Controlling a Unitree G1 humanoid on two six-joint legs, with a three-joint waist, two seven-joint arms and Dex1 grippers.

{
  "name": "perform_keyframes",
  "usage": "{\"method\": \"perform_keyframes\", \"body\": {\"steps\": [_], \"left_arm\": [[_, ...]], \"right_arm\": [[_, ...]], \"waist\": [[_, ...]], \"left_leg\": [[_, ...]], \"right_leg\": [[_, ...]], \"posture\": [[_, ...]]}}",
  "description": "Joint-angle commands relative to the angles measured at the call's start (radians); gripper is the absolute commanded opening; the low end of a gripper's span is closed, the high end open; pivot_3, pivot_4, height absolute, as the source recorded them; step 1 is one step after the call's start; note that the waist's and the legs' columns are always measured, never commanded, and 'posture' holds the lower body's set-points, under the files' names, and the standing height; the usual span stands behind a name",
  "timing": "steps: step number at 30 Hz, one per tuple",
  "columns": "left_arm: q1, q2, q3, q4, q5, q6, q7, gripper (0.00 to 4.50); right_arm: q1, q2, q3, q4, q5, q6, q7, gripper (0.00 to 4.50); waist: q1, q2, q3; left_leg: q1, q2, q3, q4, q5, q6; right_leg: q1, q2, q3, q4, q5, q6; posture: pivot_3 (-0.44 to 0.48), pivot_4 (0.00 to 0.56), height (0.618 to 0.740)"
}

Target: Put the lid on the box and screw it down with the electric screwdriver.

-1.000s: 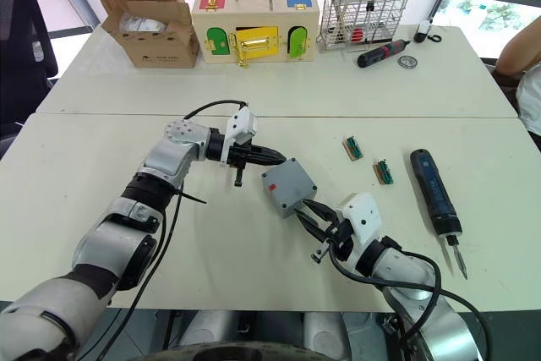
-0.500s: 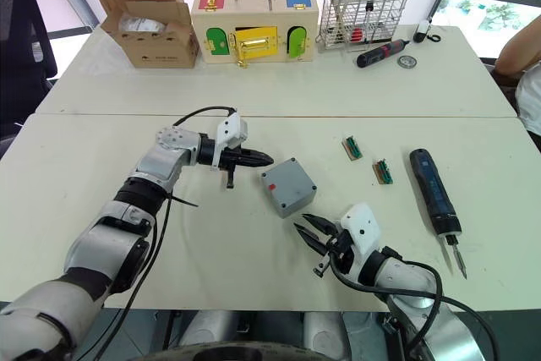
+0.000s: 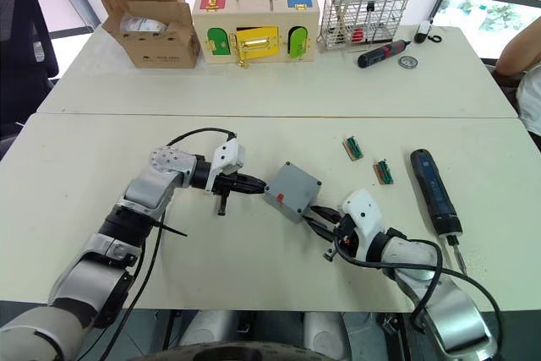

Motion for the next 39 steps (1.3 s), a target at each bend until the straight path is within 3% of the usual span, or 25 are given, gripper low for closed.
{"method": "perform_keyframes", "body": {"steps": [1,10,15,21,26,29,32,36,39], "left_arm": [[0.021,-0.011,-0.038,-0.103,-0.048,0.034,-0.028,0.0],[0.062,-0.002,-0.054,-0.185,-0.068,0.085,-0.011,0.0],[0.034,0.02,-0.006,-0.152,-0.07,0.08,0.036,0.0],[0.008,0.155,0.122,-0.257,-0.187,0.192,0.012,0.0],[0.007,0.238,0.217,-0.467,-0.377,0.401,0.022,0.0],[0.022,0.268,0.223,-0.59,-0.46,0.476,0.036,0.0],[0.04,0.273,0.208,-0.654,-0.495,0.492,0.059,0.0],[0.067,0.254,0.168,-0.7,-0.502,0.475,0.096,0.0],[0.087,0.252,0.137,-0.715,-0.487,0.454,0.114,0.0]], "right_arm": [[-0.023,-0.018,-0.034,-0.014,0.041,-0.009,0.04,1.03],[-0.036,-0.06,-0.066,-0.001,0.062,0.001,0.102,1.03],[-0.014,-0.075,-0.101,-0.027,0.075,0.023,0.114,1.03],[0.034,-0.113,-0.366,-0.063,0.255,0.21,0.103,1.03],[0.061,-0.059,-0.544,-0.103,0.367,0.307,0.01,1.03],[0.061,0.003,-0.589,-0.096,0.345,0.274,-0.072,1.86],[0.077,0.037,-0.595,-0.095,0.328,0.272,-0.119,3.27],[0.056,0.083,-0.545,-0.076,0.273,0.258,-0.214,4.43],[0.016,0.111,-0.506,-0.039,0.24,0.238,-0.258,4.49]], "waist": [[0.0,0.0,0.0],[0.0,0.0,0.0],[0.001,0.0,0.0],[-0.002,0.0,0.0],[0.003,0.0,0.0],[0.001,0.001,0.0],[-0.001,0.002,-0.001],[-0.001,0.003,-0.001],[-0.001,0.003,-0.001]], "left_leg": [[0.0,0.0,0.0,0.0,0.0,0.0],[0.0,0.0,0.0,0.0,0.0,0.0],[0.0,0.0,0.0,0.0,0.0,0.0],[0.0,0.0,0.0,0.0,0.0,0.0],[0.0,0.001,0.0,-0.001,0.0,0.0],[0.0,0.0,-0.001,-0.001,0.0,0.0],[0.0,0.0,-0.001,-0.001,0.0,0.0],[0.0,0.0,-0.001,-0.001,0.0,-0.001],[0.0,0.0,-0.001,-0.001,0.001,-0.001]], "right_leg": [[0.0,0.0,0.0,0.0,0.0,0.0],[0.0,0.0,0.0,0.0,0.0,0.0],[0.0,0.0,0.0,0.0,0.0,0.0],[0.0,-0.001,0.0,0.0,0.0,0.0],[0.0,-0.001,0.001,-0.001,0.0,0.0],[0.001,-0.002,0.002,-0.001,0.0,0.0],[0.001,-0.002,0.002,-0.001,0.0,0.0],[0.001,-0.001,0.002,-0.001,0.0,0.0],[0.001,-0.001,0.002,-0.001,0.0,0.0]], "posture": [[0.0,0.15,0.737],[0.0,0.15,0.737],[0.0,0.15,0.737],[0.0,0.15,0.737],[0.0,0.15,0.737],[0.0,0.15,0.737],[0.0,0.15,0.737],[0.0,0.15,0.737],[0.0,0.15,0.737]]}}
